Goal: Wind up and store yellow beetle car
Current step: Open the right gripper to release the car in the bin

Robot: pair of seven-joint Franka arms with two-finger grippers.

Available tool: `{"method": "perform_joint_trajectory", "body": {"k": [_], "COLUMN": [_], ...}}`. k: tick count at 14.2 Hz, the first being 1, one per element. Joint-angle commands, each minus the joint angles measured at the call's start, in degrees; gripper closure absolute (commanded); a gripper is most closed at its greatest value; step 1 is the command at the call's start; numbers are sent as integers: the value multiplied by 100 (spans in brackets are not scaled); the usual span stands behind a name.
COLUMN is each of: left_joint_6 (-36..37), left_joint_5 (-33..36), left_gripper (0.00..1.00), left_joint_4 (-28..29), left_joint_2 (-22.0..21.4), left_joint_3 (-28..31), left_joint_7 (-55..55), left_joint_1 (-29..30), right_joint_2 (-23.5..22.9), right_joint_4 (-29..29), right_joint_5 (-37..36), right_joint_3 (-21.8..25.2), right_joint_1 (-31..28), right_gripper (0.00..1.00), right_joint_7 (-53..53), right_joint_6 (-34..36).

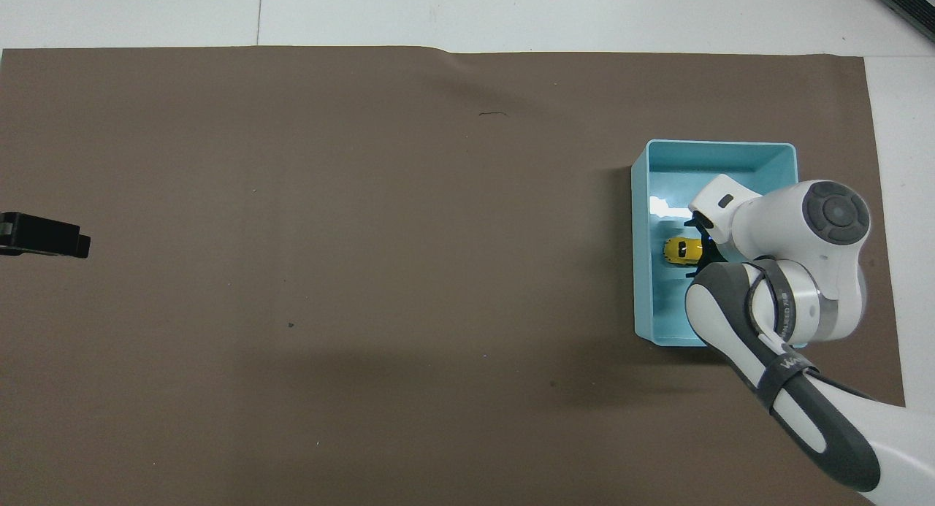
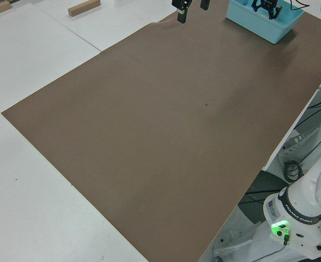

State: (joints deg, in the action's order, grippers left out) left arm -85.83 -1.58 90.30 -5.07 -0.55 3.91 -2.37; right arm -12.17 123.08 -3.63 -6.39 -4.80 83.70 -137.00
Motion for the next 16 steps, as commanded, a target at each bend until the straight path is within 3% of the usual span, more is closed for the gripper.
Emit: {"method": "perform_joint_trajectory", "body": {"k": [1,16], "left_joint_6": [58,58], "left_joint_5": [-61,-61], "left_gripper": [0,0], "left_joint_4": [40,40], "left_joint_2": [-82,-82], "left_joint_3": [-50,-50], "left_joint_7": [49,49], "left_joint_1": [114,114], "right_joint_2": [13,469], "right_joint_4": [-152,-1874], "right_joint_5": [-59,46], "right_joint_3": [-38,-56], "right_joint_1": [-30,-30], "right_gripper": [0,0], "right_joint_7": [85,-397], "right_joint_6": [217,2158]}}
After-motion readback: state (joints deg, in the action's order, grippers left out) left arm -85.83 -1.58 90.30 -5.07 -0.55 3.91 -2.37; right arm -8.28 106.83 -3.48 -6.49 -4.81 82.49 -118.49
